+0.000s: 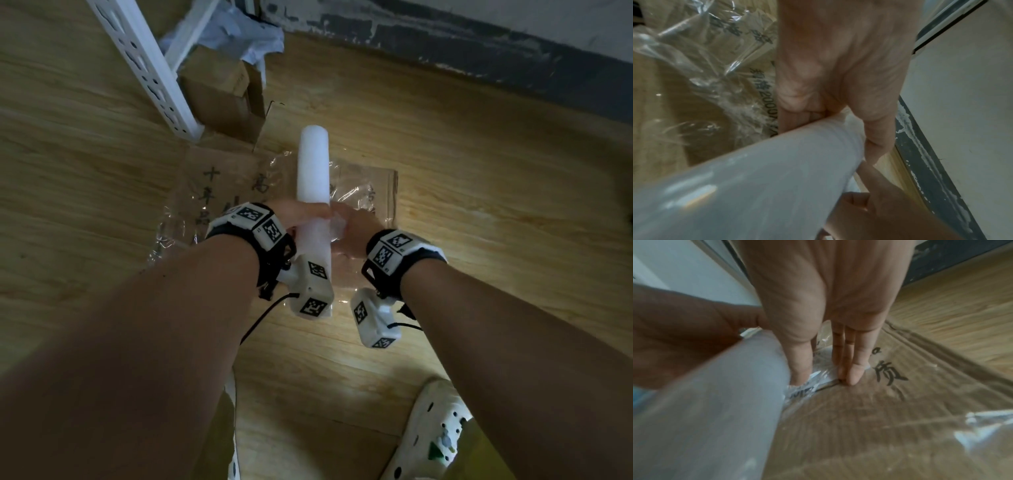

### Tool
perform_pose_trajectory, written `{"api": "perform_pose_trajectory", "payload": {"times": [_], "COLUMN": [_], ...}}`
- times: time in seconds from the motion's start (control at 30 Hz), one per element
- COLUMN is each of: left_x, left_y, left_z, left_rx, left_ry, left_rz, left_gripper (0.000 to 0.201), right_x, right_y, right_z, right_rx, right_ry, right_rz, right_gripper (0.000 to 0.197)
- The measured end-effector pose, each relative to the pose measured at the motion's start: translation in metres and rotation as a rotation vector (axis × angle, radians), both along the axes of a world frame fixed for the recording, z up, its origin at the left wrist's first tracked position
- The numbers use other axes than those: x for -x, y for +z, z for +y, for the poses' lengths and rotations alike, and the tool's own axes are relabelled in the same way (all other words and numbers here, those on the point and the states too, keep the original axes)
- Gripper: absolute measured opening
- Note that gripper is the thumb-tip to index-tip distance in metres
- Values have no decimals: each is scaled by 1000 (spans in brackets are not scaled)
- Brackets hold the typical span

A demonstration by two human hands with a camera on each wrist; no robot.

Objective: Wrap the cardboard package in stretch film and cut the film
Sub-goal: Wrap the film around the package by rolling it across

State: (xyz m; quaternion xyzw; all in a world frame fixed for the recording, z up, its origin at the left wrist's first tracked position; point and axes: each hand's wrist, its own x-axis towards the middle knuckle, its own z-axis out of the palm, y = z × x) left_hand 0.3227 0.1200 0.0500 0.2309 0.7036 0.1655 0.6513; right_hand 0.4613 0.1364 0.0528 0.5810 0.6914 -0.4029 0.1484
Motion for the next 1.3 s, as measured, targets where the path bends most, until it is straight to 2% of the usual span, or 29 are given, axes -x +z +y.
{"api": "perform_pose_trajectory", "payload": {"times": [0.07, 0.13, 0.17, 0.23, 0.37, 0.47, 0.6, 0.73, 0.8, 0.93, 1.0, 1.07, 1.17, 1.2, 1.3], "left_x": [0, -1, 0, 2, 8, 6, 5, 19, 27, 50, 60, 64, 66, 66, 67], "left_y": [7, 16, 20, 26, 27, 21, 23, 21, 22, 33, 34, 29, 22, 22, 26], "left_z": [-2, -2, -1, -2, -9, -8, -7, -5, -3, -4, -8, -11, -10, -10, -9], "left_rx": [-14, 7, 14, 12, 11, -24, -96, -57, -16, -13, -7, 0, -22, -30, -84], "left_ry": [19, 3, -16, -56, 45, 90, 86, 43, 4, 21, 41, 37, 64, 82, 162], "left_rz": [-11, -12, -23, -34, -58, -85, 64, 155, 162, 224, 236, 256, 257, 248, 277], "left_gripper": [61, 64, 63, 45, 34, 44, 45, 66, 69, 35, 24, 32, 65, 69, 66], "right_x": [6, 9, 9, 9, 11, 10, 8, 6, 6, 8, 8, 10, 11, 12, 12], "right_y": [-8, -14, -19, -28, -28, -17, -19, -21, -22, -22, -22, -20, -20, -19, -19], "right_z": [3, 4, 4, 5, 8, 4, 3, 0, -1, 1, 1, 1, 2, 2, 1], "right_rx": [-27, -42, -40, -23, 2, 0, -5, 1, 2, 0, -1, 4, 8, 7, 1], "right_ry": [29, 64, 76, 85, 95, 94, 84, 70, 64, 66, 70, 76, 87, 88, 87], "right_rz": [-34, -83, -100, -102, -102, -125, -144, -157, -140, -171, -185, -192, -202, -194, -191], "right_gripper": [71, 65, 73, 96, 123, 114, 110, 111, 108, 110, 110, 109, 108, 108, 106]}}
